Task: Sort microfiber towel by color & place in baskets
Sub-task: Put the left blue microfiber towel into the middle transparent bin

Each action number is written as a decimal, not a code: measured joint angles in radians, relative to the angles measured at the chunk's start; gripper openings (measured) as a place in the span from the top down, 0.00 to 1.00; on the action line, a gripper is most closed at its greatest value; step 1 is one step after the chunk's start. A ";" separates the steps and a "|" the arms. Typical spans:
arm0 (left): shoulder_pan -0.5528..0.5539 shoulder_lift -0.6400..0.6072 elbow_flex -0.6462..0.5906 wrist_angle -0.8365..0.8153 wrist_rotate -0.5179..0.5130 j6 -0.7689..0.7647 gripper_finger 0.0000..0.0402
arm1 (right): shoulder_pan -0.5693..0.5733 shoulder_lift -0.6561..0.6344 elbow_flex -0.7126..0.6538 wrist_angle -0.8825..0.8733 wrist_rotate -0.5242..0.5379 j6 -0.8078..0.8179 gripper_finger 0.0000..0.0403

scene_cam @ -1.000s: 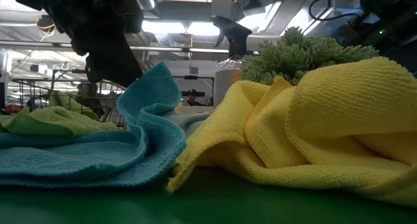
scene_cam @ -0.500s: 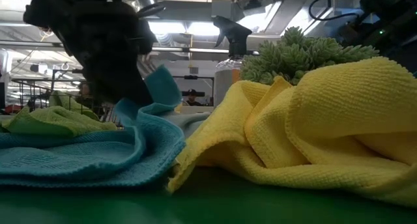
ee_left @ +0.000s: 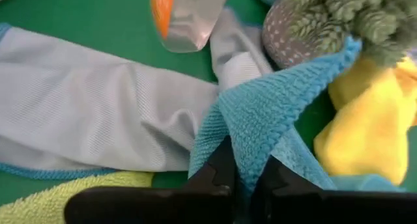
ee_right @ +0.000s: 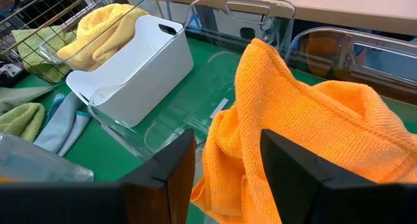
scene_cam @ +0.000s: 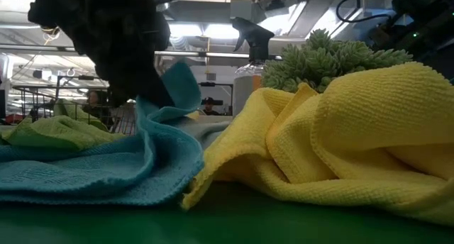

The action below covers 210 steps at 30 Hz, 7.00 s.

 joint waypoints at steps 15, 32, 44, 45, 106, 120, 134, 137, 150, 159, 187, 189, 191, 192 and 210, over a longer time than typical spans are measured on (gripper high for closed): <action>0.004 -0.217 0.114 -0.002 0.022 0.187 1.00 | 0.000 0.000 0.000 0.000 0.000 0.000 0.57; 0.029 -0.249 0.428 -0.004 0.021 0.558 1.00 | 0.000 0.000 0.000 0.000 0.000 0.000 0.57; 0.159 -0.249 0.644 0.000 0.112 0.824 1.00 | 0.000 0.000 0.000 0.000 0.000 0.000 0.57; 0.178 -0.249 0.656 0.000 0.121 0.833 1.00 | 0.000 0.000 0.000 0.000 0.001 0.000 0.57; 0.719 0.542 0.837 0.987 0.403 0.495 1.00 | 0.000 0.000 0.000 0.000 0.034 0.000 0.57; 0.716 0.566 1.186 0.699 0.478 0.604 1.00 | 0.000 0.000 0.000 0.000 0.034 0.000 0.57; 0.749 0.568 1.186 0.276 0.449 0.677 1.00 | 0.000 0.000 0.000 -0.001 0.034 0.000 0.57; 0.749 0.568 1.185 0.331 0.440 0.678 1.00 | 0.000 0.000 0.000 -0.001 0.034 0.000 0.57; 0.759 0.558 1.186 0.709 0.463 0.622 1.00 | 0.000 0.000 0.000 -0.001 0.034 -0.003 0.57; 0.743 0.565 1.186 0.218 0.454 0.686 1.00 | 0.000 0.000 0.000 -0.001 0.034 -0.027 0.57; 0.720 0.567 1.185 -0.326 0.253 0.874 1.00 | 0.000 0.000 0.000 0.000 0.034 -0.027 0.57; 0.719 0.567 1.185 -0.353 0.253 0.874 1.00 | 0.000 0.000 0.000 0.000 0.034 -0.027 0.57; 0.713 0.567 1.185 -0.357 0.253 0.869 1.00 | 0.000 0.000 0.000 0.000 0.034 -0.027 0.57; 0.710 0.567 1.185 -0.356 0.253 0.865 1.00 | 0.000 0.000 0.000 0.000 0.034 -0.027 0.57; 0.630 0.660 1.185 -0.272 0.124 0.864 0.98 | 0.000 0.000 0.000 0.000 0.034 -0.027 0.57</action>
